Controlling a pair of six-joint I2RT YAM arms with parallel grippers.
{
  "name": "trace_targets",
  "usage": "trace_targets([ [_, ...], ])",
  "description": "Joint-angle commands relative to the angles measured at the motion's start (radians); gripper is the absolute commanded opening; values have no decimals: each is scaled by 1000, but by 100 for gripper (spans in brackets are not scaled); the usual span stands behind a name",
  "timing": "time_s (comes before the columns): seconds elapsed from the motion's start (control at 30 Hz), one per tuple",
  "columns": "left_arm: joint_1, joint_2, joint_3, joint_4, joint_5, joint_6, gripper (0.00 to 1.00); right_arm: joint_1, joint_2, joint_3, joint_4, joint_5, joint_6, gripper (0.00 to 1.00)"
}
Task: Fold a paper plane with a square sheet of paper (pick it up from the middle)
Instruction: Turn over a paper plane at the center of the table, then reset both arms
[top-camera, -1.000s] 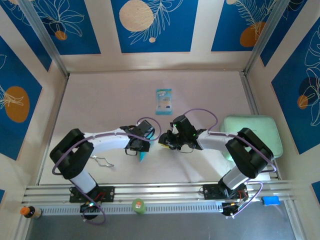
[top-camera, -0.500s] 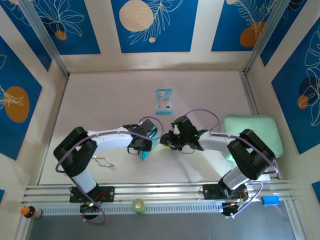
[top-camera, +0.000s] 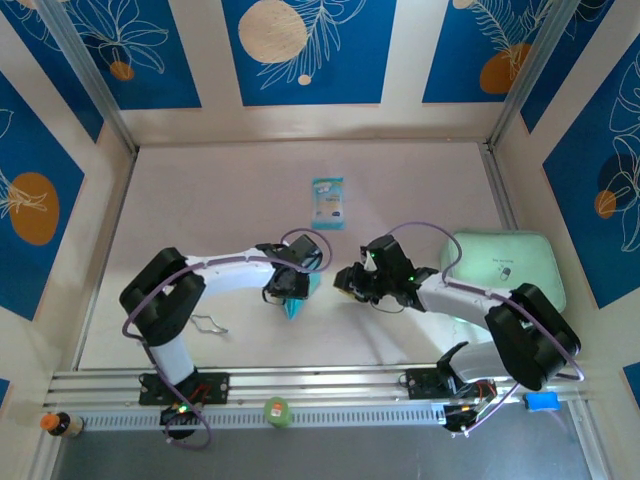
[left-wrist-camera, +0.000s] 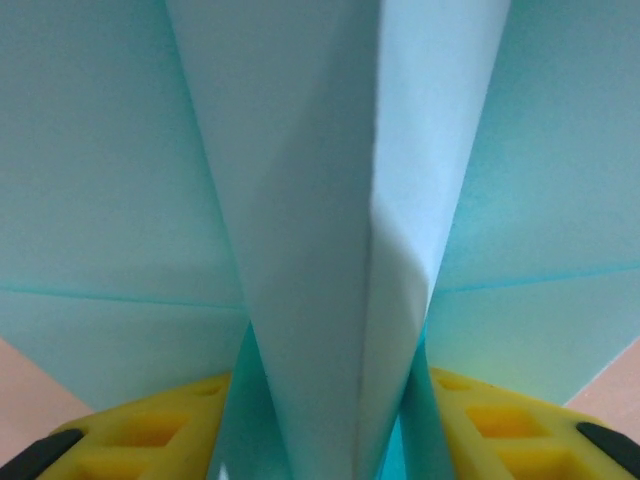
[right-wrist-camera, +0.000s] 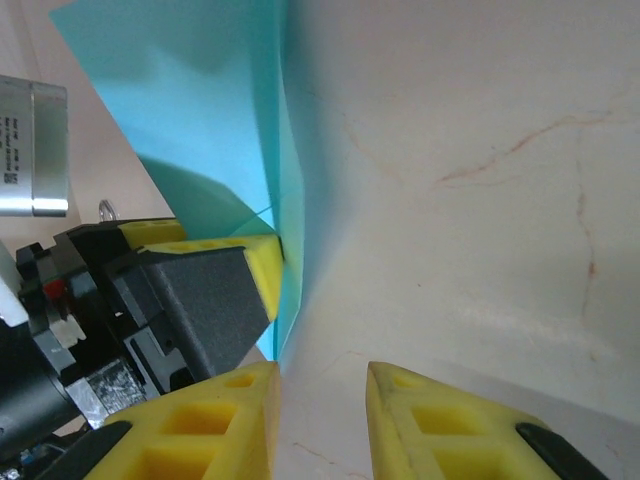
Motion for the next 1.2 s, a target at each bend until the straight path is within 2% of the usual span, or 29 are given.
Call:
trace_targets([
  [0.0,-15,66,-16,-86,-27,-57,46,-6,-28,-24,-25,0,-7,29],
  [0.27,-37,-40,16,-124,-87,-119,47,-22,-51,-33,-30,-11,-17,29],
  [0.63,-38,-160,0,-136,-93,-160,51,-50,-112,-10,-125,21,-40,29],
  [0.77,-39,-223,-4,-132,-96,-154,51,-63,-141,1,-157,30,-55,29],
  [0.83,-38,-278,-11,-124,-132,-130,51,-66,-167,12,-184,50,-81,29],
  [1.0,-32,-451,-57,-91,-319,33,52,-70,-285,99,-342,229,-230,30],
  [1.1,1,-567,-139,-25,-429,157,64,-74,-342,150,-400,423,-402,35],
  [1.17,44,-645,-212,60,-472,270,74,-88,-350,161,-381,500,-557,45],
])
